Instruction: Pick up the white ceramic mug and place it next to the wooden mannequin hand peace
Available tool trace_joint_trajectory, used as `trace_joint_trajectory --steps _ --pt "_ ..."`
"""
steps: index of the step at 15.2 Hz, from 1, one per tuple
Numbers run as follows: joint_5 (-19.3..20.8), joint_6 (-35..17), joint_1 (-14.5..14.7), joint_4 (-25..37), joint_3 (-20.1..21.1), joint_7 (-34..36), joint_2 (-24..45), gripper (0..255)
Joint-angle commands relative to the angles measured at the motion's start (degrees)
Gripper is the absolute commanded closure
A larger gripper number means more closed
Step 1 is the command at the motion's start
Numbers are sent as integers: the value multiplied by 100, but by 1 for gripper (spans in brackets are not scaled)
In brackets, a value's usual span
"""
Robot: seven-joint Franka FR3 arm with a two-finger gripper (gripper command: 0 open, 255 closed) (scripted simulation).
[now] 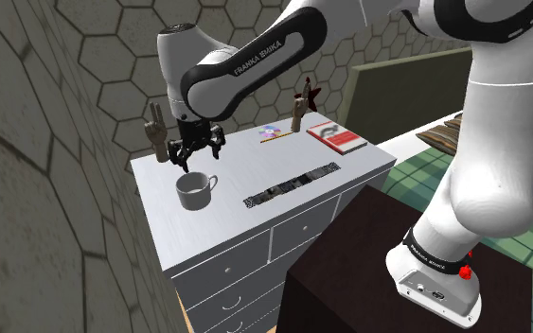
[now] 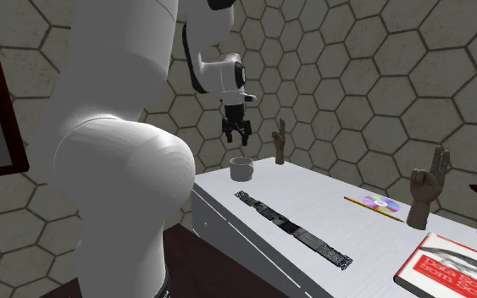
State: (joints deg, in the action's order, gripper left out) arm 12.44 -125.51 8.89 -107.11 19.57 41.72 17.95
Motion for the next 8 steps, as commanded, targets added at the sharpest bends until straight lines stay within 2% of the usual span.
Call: trace_joint_trajectory --steps 1,7,8 --pt "171 45 154 424 -28 179 457 0" --pt "533 305 670 1934 -188 504 1891 0" --pt "539 317 690 1988 -197 509 1936 0"
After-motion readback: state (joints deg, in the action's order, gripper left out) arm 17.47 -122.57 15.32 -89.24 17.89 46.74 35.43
